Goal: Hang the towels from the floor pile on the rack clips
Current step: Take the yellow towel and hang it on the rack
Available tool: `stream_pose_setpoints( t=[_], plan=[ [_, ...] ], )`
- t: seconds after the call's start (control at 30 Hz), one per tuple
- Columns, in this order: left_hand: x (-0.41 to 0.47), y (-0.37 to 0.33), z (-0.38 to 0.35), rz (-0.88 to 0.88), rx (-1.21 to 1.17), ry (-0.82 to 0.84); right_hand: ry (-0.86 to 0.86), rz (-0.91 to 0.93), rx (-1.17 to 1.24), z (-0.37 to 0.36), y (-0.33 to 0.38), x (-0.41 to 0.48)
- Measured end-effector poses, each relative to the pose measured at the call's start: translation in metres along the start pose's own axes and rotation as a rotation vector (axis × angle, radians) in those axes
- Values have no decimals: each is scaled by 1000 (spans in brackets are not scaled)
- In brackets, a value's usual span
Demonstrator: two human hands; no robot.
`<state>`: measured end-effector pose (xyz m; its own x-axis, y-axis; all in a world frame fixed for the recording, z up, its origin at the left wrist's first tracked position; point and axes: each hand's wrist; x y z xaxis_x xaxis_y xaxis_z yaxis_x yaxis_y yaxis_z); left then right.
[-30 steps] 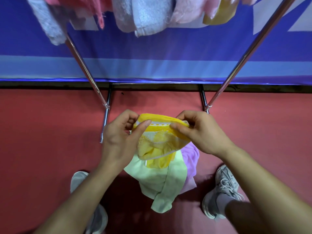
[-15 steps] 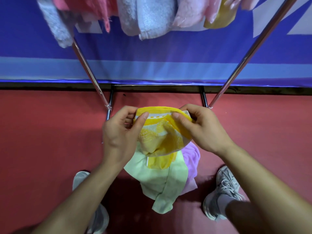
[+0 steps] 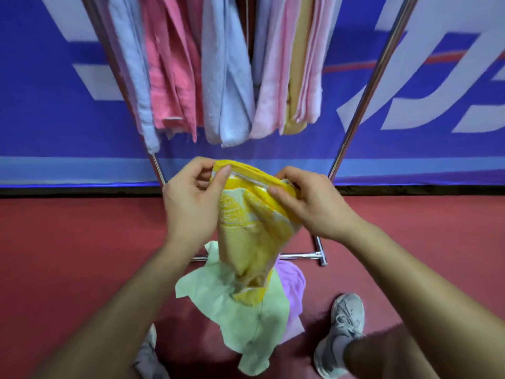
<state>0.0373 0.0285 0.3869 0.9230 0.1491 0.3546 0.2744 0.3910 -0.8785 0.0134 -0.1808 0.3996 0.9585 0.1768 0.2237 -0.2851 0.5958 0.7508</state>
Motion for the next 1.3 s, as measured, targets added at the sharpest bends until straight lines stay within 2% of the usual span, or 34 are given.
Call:
stream_pose_setpoints(
  t=[0.13, 0.23, 0.37, 0.47, 0.53, 0.63, 0.83, 0.97, 1.1, 1.23, 1.3],
  plan=[
    [15, -48, 21, -44, -5, -15, 9, -36, -53, 46, 35, -7],
    [21, -78, 34, -56, -14, -37, -151, -13, -36, 69, 63, -11],
    [25, -105, 54, -41, 2, -88, -244, -54, 93, 81, 101, -6],
    [27, -119, 65, -15, 19, -90, -265, -133, 296, 84, 126, -4],
    [24, -126, 67, 9, 31, -90, -267, -213, 445, 81, 140, -5],
    [16, -134, 65, 56, 34, -91, -270, -304, 544, 76, 152, -6],
    [-4, -139, 58, 104, -41, -78, -250, -388, 525, 76, 159, -10],
    [3, -132, 66, 165, -72, -79, -113, -389, 455, 92, 157, -16],
    [3, -134, 64, 210, -59, -68, 59, -478, 709, 90, 158, -22],
    [-5, -140, 57, 223, -75, -91, -50, -564, 790, 83, 161, -20],
    [-11, -142, 55, 194, -79, -85, -137, -536, 740, 78, 162, -17]
  ],
)
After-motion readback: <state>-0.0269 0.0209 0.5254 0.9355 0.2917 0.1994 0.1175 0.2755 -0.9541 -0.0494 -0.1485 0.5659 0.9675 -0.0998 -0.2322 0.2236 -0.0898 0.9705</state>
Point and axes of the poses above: each hand's wrist, its own x-axis towards the middle knuckle, its own z-axis out of the back of the hand, y = z × x, and after that the axes turned 8 degrees about x, right-handed
